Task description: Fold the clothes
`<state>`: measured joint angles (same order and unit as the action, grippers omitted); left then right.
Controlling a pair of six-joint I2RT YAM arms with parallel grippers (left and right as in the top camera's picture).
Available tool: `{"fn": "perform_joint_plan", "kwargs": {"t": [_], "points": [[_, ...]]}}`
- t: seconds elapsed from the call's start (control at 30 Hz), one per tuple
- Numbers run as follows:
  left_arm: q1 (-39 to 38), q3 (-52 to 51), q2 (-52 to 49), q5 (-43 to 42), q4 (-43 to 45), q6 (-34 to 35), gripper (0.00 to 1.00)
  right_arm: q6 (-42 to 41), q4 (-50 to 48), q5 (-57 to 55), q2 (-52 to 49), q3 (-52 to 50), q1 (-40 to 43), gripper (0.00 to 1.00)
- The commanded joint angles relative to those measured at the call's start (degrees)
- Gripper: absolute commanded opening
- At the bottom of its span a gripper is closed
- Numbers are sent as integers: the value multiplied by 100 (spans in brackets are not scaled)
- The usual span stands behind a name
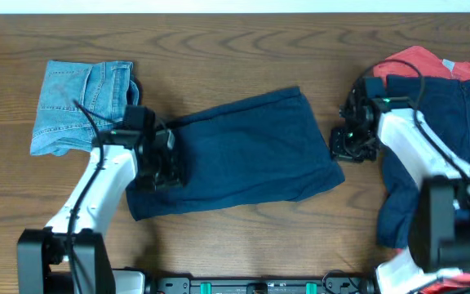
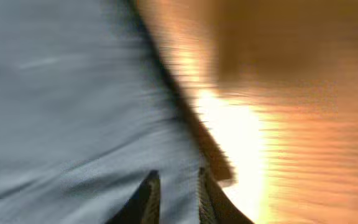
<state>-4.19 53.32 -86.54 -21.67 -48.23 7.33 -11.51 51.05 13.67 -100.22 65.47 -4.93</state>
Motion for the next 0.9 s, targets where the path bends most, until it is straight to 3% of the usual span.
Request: {"fn": "perform_joint_plan", "kwargs": {"t": [0.0, 0.13, 0.27, 0.4, 0.6, 0.87], "points": [[24, 424, 295, -186, -37, -223, 47, 905, 24, 1471, 625, 61, -260, 23], [24, 485, 476, -184, 243, -284, 47, 774, 238, 1325, 763, 44, -929, 27], [24, 485, 494, -186, 275, -282, 47, -282, 326, 481, 531, -197, -1582, 8], [24, 485, 494, -186, 221, -284, 47, -1134, 175, 20, 127, -525, -1801, 1], [24, 485, 494, -186, 223, -284, 47, -1434, -636, -68, -739, -826, -1456, 1], [24, 485, 494, -192, 223, -280, 47, -1993, -2533, -59, -1488, -669, -125, 1]]}}
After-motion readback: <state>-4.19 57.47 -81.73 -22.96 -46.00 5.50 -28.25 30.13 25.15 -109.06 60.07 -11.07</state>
